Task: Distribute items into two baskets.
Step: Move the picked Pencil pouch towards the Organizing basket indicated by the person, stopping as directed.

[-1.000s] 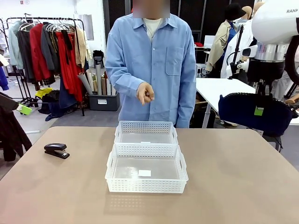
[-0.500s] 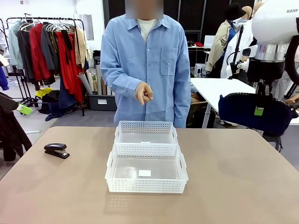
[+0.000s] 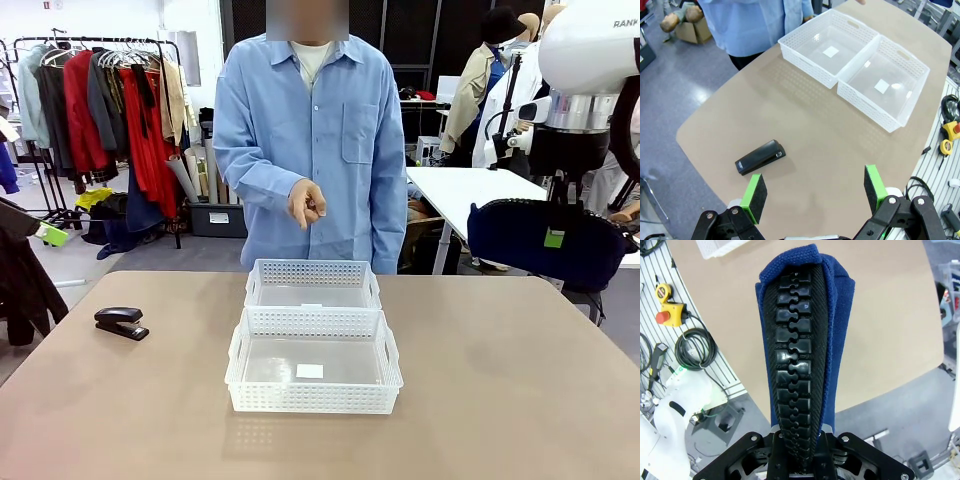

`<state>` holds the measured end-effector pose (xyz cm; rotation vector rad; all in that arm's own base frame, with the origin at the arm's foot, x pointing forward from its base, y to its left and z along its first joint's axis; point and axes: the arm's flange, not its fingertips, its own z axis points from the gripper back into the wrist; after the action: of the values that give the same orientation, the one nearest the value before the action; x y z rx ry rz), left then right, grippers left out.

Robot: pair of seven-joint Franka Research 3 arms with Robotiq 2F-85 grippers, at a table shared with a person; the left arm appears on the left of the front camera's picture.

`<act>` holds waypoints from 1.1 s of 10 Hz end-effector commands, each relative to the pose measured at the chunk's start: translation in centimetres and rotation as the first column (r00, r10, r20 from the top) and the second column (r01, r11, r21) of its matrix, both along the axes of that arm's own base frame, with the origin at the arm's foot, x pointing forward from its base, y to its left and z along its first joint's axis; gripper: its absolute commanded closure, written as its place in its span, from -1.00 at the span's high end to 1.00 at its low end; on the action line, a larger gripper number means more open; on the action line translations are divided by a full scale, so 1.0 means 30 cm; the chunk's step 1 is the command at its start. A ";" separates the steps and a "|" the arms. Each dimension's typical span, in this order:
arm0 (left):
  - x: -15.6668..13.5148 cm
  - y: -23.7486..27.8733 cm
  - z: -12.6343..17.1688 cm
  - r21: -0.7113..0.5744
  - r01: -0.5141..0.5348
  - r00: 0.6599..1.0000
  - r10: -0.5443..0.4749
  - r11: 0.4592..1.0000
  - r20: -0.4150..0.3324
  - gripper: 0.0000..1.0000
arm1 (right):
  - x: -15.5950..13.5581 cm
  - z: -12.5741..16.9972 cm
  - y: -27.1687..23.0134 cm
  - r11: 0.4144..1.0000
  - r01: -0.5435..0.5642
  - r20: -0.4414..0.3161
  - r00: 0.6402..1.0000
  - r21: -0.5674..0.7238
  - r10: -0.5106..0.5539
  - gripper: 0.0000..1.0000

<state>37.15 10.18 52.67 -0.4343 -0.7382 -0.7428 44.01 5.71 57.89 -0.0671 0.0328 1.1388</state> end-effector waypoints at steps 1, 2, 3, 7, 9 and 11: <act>0.000 0.006 -0.001 -0.015 0.013 1.000 -0.013 1.000 0.015 1.00 | 0.005 0.008 0.002 1.000 -0.004 0.020 1.000 -0.009 0.004 -1.00; 0.000 0.006 -0.001 -0.015 0.013 1.000 -0.013 1.000 0.015 1.00 | 0.000 0.000 0.000 1.000 0.000 0.000 1.000 0.000 0.000 -1.00; 0.000 0.006 -0.001 -0.015 0.013 1.000 -0.013 1.000 0.015 1.00 | -0.012 0.002 0.015 1.000 -0.004 0.005 1.000 -0.015 0.004 -1.00; 0.000 0.006 -0.001 -0.015 0.013 1.000 -0.013 1.000 0.015 1.00 | -0.097 0.008 0.141 0.993 -0.089 0.039 0.995 -0.073 0.092 -1.00; 0.000 0.006 -0.001 -0.015 0.013 1.000 -0.013 1.000 0.015 1.00 | -0.110 -0.013 0.244 0.978 -0.181 0.037 0.982 -0.103 0.186 -1.00; 0.000 0.006 -0.001 -0.015 0.013 1.000 -0.013 1.000 0.015 1.00 | -0.107 -0.033 0.316 0.961 -0.255 0.049 0.964 -0.110 0.262 -1.00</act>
<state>37.14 10.19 52.67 -0.4351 -0.7375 -0.7429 40.27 15.31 57.32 -0.1577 0.0468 1.3564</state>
